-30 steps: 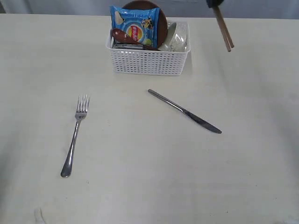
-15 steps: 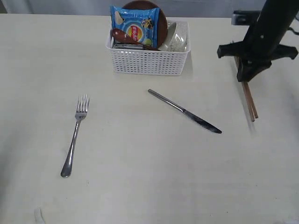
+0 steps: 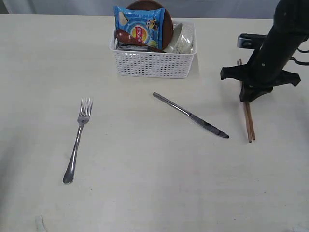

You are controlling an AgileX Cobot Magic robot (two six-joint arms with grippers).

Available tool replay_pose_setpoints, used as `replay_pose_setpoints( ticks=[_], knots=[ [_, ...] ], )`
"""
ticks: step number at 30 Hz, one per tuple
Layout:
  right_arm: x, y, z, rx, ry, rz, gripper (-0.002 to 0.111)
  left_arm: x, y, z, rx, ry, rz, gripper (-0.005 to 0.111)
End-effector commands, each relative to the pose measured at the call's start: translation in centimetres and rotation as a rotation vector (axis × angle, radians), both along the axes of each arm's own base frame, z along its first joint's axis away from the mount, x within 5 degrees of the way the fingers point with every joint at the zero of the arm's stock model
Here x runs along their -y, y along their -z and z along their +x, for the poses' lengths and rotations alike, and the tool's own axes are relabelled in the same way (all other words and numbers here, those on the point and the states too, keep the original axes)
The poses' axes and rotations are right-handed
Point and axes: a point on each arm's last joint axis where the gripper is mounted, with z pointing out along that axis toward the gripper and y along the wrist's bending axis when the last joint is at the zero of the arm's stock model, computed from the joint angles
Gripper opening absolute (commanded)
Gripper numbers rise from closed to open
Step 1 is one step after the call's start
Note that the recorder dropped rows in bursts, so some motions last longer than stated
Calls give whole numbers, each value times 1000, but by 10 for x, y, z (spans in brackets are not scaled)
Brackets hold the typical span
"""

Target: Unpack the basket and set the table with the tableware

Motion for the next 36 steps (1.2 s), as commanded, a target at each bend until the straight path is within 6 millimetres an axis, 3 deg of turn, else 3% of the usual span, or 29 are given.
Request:
replay_pose_setpoints(
  ticks=[1, 3, 6, 8, 11, 19, 24, 27, 31, 36],
  knots=[
    [3, 11, 0, -19, 3, -8, 0, 0, 1, 0, 0, 5, -3, 0],
    [3, 15, 0, -29, 3, -9, 4, 0, 1, 0, 0, 5, -3, 0],
    [3, 16, 0, -31, 3, -9, 21, 0, 1, 0, 0, 5, -3, 0],
    [2, 13, 2, -22, 3, -8, 34, 0, 1, 0, 0, 5, -3, 0],
    [2, 3, 6, -3, 2, -5, 45, 0, 1, 0, 0, 5, -3, 0],
    [-9, -48, 10, 69, 1, 88, 46, 0, 1, 0, 0, 5, -3, 0],
    [-36, -71, 2, 123, -163, 185, 46, 0, 1, 0, 0, 5, -3, 0],
    [-59, -72, -6, 110, -238, 200, 46, 0, 1, 0, 0, 5, -3, 0],
    [-92, -65, -12, 136, -329, 191, 36, 0, 1, 0, 0, 5, -3, 0],
    [-129, -55, -15, 234, -427, 135, -1, 0, 1, 0, 0, 5, -3, 0]
  ],
)
